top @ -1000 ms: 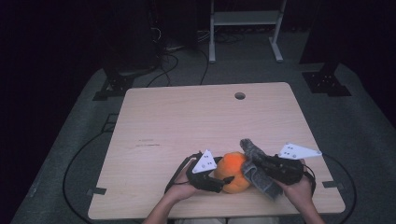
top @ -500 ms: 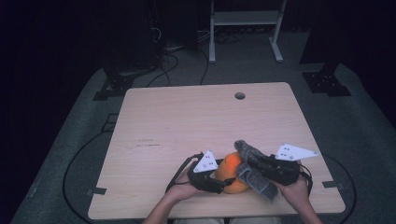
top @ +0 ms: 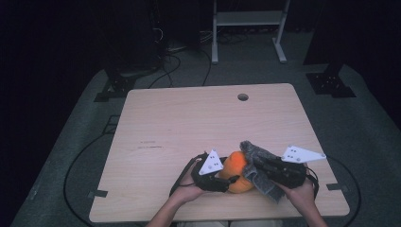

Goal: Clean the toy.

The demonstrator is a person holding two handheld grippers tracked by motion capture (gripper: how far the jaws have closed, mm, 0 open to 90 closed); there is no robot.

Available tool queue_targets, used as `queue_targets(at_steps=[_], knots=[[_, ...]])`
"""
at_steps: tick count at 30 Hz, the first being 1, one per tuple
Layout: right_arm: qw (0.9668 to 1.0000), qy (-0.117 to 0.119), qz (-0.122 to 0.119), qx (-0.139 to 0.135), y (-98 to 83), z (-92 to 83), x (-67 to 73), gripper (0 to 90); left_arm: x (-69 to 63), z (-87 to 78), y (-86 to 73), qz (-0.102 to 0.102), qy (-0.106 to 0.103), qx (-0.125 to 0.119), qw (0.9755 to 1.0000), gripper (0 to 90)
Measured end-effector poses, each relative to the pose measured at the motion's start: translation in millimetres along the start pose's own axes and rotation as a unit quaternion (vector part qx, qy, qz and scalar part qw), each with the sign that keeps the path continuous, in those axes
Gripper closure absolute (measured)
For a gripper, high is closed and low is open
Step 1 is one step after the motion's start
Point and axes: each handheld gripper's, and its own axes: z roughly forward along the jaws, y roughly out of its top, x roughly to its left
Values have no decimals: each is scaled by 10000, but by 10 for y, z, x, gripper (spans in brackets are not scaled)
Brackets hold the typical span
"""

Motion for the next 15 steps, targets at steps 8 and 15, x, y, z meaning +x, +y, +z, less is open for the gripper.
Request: queue_targets(at_steps=[8, 15], knots=[[9990, 311, -316, 82, 20, 140, 176, 789, 91, -5, -58, -189, -206, 56, 9996, 187], [9990, 255, -336, 118, -3, 105, 133, 784, 80, 32, -83, -83, -48, 74, 9999, 282]])
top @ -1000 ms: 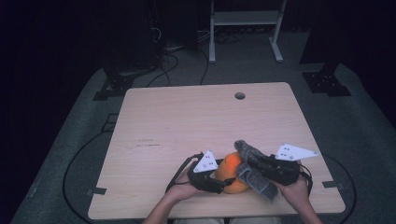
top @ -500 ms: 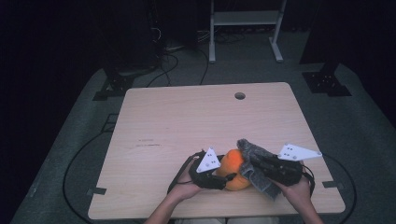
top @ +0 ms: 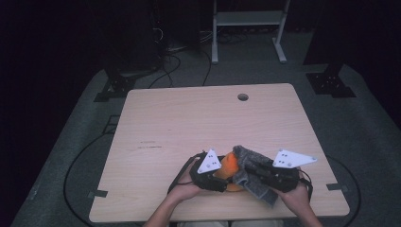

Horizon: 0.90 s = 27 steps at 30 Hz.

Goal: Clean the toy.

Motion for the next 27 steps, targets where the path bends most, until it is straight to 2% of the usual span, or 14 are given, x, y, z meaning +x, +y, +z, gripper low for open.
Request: queue_targets(at_steps=[2, 4, 6, 9, 13, 15, 17, 19, 21, 24, 27], knots=[[9996, -171, 219, 13, -66, -27, -139, 786, 19, -11, -30, -81, 14, -30, 10000, 292], [9979, -321, 549, 112, -181, -36, -295, 788, 56, -29, -57, -241, -11, -67, 9997, 287], [9967, -381, 702, 158, -228, -45, -347, 789, 83, -31, -70, -359, -39, -80, 9993, 268], [9981, -308, 517, 130, -164, -47, -232, 790, 91, -20, -78, -476, 8, -108, 9988, 251], [10000, -19, -17, 46, 2, 35, 78, 790, 74, -15, -85, -432, 3, -94, 9990, 252], [9999, 82, -79, 18, 43, 59, 130, 789, 83, -31, -93, -429, -42, -77, 9990, 257], [10000, 42, -62, 33, 26, 71, 106, 790, 83, -40, -102, -379, -94, -57, 9992, 275], [9999, -8, 116, 36, -44, 58, -7, 789, 77, -32, -105, -348, -95, -56, 9993, 287], [9991, -117, 397, 32, -125, 26, -161, 789, 72, -21, -100, -316, -109, -46, 9994, 295], [9969, -430, 644, 147, -198, -38, -293, 789, 61, -5, -108, -274, -152, -72, 9995, 301], [9970, -351, 676, 161, -217, -50, -310, 789, 44, -5, -101, -232, -204, -54, 9995, 295]])
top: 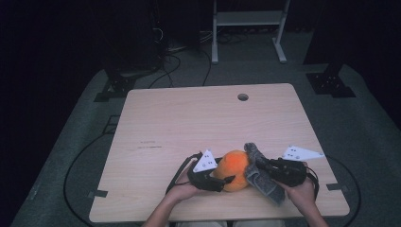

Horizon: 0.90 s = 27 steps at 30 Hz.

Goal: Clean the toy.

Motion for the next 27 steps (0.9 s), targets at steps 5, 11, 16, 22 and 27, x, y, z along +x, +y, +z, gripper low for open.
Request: queue_targets(at_steps=[5, 11, 16, 22, 27], knots=[[9999, 132, 18, 6, -30, 30, 25, 789, 44, -55, 61, -82, -47, -28, 10000, 164], [9992, -39, -407, 45, 91, -1, 307, 789, -58, 43, 40, 89, 98, -15, 9999, 285], [9973, 155, -712, -98, 246, 10, 450, 789, -134, 25, 28, 480, 36, 78, 9988, 321], [9995, 215, -218, -9, 86, -49, 136, 787, -117, 9, 103, 528, -217, 83, 9983, 247], [9996, 253, -146, 28, 24, -78, 106, 790, -102, 9, 110, 515, -198, 86, 9984, 262]])
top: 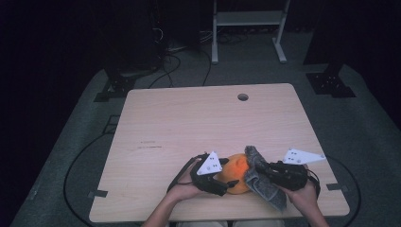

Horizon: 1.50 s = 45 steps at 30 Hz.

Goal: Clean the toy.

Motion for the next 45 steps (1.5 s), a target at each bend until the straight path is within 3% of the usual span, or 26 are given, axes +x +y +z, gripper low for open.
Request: queue_targets(at_steps=[4, 6, 8, 10, 12, 13, 15, 17, 22, 24, 26, 29, 32, 35, 41, 43, 45], knots=[[9993, 223, -308, -15, 101, -27, 162, 790, -63, 28, -27, 235, -93, 131, 9996, 346], [9978, 399, -521, -44, 187, -21, 257, 790, -116, 30, -36, 552, -217, 255, 9979, 350], [9973, 302, -675, -24, 246, -17, 305, 787, -159, 25, -27, 760, -204, 371, 9962, 349], [9977, 293, -615, 17, 240, -8, 280, 788, -155, 15, -21, 758, -239, 333, 9963, 329], [9972, 463, -577, 116, 210, 4, 273, 788, -148, 19, -14, 682, -235, 172, 9972, 242], [9963, 518, -671, 159, 219, -2, 308, 788, -148, 27, -9, 642, -198, 115, 9977, 186], [9942, 723, -756, 253, 264, -8, 349, 788, -167, 49, -8, 779, -97, 119, 9968, 189], [9934, 695, -847, 336, 284, -4, 354, 787, -176, 51, -6, 771, -56, 152, 9969, 243], [9968, 678, -328, 259, 159, -42, 59, 785, -198, 75, -8, 785, -107, 217, 9966, 319], [9982, 481, -153, 324, 105, -79, -62, 785, -216, 78, -4, 861, -121, 246, 9959, 319], [9985, 428, -23, 343, 92, -120, -125, 790, -230, 72, 1, 899, -141, 268, 9955, 317], [9975, 643, -199, 213, 190, -141, 1, 791, -258, 79, 5, 1030, -239, 296, 9940, 313], [9944, 929, -479, 165, 313, -60, 217, 785, -290, 88, 7, 1176, -318, 368, 9919, 307], [9946, 840, -528, 313, 303, 32, 215, 786, -276, 62, -12, 1166, -371, 368, 9918, 300], [9977, 560, 205, 325, 57, -34, -158, 786, -249, 58, -2, 1017, -365, 412, 9933, 303], [9964, 591, 519, 314, -35, -60, -288, 786, -232, 50, -17, 946, -357, 379, 9942, 302], [9961, 459, 660, 376, -92, -80, -377, 788, -204, 37, -29, 879, -330, 361, 9949, 300]])
